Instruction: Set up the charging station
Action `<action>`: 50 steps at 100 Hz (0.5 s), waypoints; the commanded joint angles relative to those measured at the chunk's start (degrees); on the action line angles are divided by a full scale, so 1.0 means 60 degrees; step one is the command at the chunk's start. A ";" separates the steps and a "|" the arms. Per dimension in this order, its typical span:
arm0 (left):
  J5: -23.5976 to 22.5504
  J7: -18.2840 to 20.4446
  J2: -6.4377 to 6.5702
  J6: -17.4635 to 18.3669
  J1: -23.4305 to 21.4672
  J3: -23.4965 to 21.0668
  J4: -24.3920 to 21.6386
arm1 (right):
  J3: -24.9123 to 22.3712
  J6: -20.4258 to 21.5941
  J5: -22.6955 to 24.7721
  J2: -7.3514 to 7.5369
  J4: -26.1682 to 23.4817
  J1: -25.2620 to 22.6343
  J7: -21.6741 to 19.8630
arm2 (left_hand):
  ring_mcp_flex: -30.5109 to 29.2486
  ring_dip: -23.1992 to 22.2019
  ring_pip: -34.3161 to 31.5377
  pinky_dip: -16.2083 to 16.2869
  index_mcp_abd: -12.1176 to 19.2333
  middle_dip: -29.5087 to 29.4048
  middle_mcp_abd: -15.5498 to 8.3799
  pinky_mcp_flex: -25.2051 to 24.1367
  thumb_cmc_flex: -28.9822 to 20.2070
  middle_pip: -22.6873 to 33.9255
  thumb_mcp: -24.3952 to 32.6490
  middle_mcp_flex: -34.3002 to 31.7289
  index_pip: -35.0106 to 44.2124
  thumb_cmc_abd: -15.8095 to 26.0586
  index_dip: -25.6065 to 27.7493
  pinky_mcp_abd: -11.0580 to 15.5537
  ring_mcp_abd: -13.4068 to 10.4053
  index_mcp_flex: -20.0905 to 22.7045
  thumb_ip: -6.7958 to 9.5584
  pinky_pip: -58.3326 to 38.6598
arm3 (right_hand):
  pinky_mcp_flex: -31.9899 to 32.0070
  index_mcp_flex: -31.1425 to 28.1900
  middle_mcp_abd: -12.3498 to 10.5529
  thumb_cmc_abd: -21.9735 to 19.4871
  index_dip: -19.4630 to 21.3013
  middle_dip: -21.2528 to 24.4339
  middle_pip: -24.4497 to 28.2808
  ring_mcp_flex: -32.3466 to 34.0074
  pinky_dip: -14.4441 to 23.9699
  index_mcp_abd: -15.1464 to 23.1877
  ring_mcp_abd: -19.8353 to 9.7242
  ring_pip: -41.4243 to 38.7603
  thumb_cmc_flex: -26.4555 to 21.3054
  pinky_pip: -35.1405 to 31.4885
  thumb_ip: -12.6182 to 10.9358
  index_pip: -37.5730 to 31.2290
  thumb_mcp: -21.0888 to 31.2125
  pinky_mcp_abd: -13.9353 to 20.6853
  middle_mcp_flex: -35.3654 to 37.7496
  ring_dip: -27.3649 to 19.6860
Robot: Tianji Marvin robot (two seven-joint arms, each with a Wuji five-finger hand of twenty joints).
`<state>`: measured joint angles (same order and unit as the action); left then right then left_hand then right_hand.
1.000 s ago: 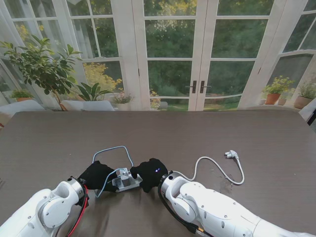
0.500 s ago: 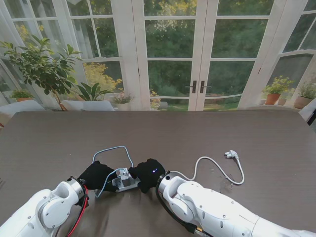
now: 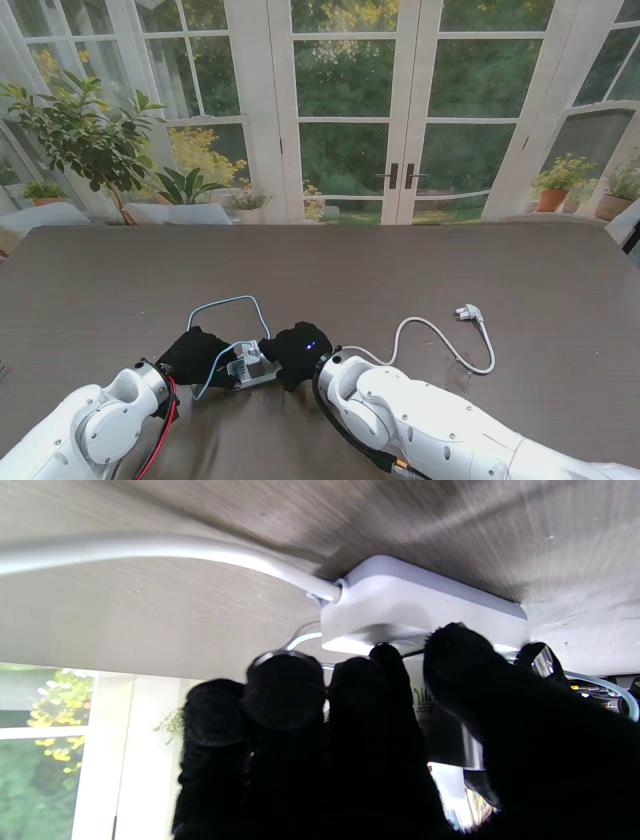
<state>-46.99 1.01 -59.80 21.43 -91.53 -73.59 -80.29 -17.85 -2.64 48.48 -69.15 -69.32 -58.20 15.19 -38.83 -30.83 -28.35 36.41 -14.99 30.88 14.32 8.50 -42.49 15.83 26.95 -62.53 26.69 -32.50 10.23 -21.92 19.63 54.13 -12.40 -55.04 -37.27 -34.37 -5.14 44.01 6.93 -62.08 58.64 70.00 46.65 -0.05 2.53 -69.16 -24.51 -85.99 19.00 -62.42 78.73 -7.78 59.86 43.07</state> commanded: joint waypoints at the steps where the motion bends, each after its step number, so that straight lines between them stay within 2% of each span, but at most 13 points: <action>1: -0.0015 0.0180 -0.0021 -0.0007 -0.0126 -0.0011 0.0073 | 0.0342 0.0030 -0.0037 0.0111 0.0809 -0.0372 -0.0521 | -0.0199 -0.0113 -0.0048 0.0095 0.0887 0.0052 -0.0068 -0.0016 -0.1014 0.0028 0.1184 -0.0268 0.1132 0.0943 0.0531 -0.0221 0.0149 0.1217 0.0321 -0.0308 | 0.0092 -0.1490 -0.0023 -0.0063 -0.0179 -0.0173 0.0248 0.0299 0.0238 0.0116 0.0038 -0.0339 -0.0271 -0.0725 -0.0009 0.1343 0.0623 0.0361 0.0288 0.0160; 33: -0.0026 0.0272 -0.0012 -0.0094 -0.0240 -0.0083 -0.0053 | 0.0407 0.0141 -0.0237 0.0012 0.1090 -0.0363 -0.0451 | -0.0189 -0.0112 -0.0041 0.0088 0.0868 0.0051 -0.0055 -0.0024 -0.0962 0.0022 0.1185 -0.0267 0.1100 0.0975 0.0539 -0.0223 0.0140 0.1243 0.0316 -0.0295 | 0.0058 -0.1598 -0.0024 -0.0119 -0.0269 -0.0184 0.0227 0.0367 0.0219 0.0084 0.0111 -0.0347 -0.0290 -0.0787 0.0032 0.1393 0.0615 0.0370 0.0408 0.0145; 43: -0.0030 0.0284 -0.0009 -0.0083 -0.0237 -0.0095 -0.0053 | 0.0285 0.0117 -0.0220 0.0015 0.1041 -0.0432 -0.0350 | -0.0187 -0.0112 -0.0039 0.0087 0.0877 0.0052 -0.0052 -0.0015 -0.0955 0.0022 0.1184 -0.0270 0.1093 0.0977 0.0544 -0.0221 0.0156 0.1245 0.0316 -0.0297 | 0.0069 -0.1263 -0.0160 -0.0101 -0.0101 -0.0170 0.0134 0.0405 0.0195 0.0455 0.0012 -0.0399 0.0015 -0.0789 -0.0042 0.1440 0.0607 0.0374 0.0215 0.0152; 50: -0.0021 0.0296 -0.0009 -0.0084 -0.0235 -0.0093 -0.0051 | 0.0062 0.0084 -0.0225 0.0088 0.0787 -0.0546 -0.0418 | -0.0184 -0.0111 -0.0038 0.0086 0.0850 0.0051 -0.0038 -0.0025 -0.0959 0.0023 0.1186 -0.0277 0.1086 0.0977 0.0548 -0.0218 0.0160 0.1247 0.0318 -0.0292 | 0.0166 -0.0579 -0.0074 -0.0105 0.0706 0.0276 -0.0287 0.0286 0.0190 0.1168 -0.0012 -0.0376 0.0358 -0.0688 -0.0151 0.1771 0.0447 0.0281 -0.0239 0.0152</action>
<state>-47.00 1.23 -59.84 21.08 -92.33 -74.17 -81.03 -17.96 -1.76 46.88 -70.45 -67.31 -58.05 16.06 -38.91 -30.83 -28.35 36.41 -14.99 30.80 14.33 8.50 -42.50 15.78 27.39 -62.55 26.11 -30.69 10.59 -21.95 19.64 54.13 -12.40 -55.05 -37.15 -33.61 -5.04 43.98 9.99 -61.88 57.91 70.00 46.67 -0.19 2.52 -69.69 -24.39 -86.29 19.00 -67.39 78.73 -7.74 60.30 43.11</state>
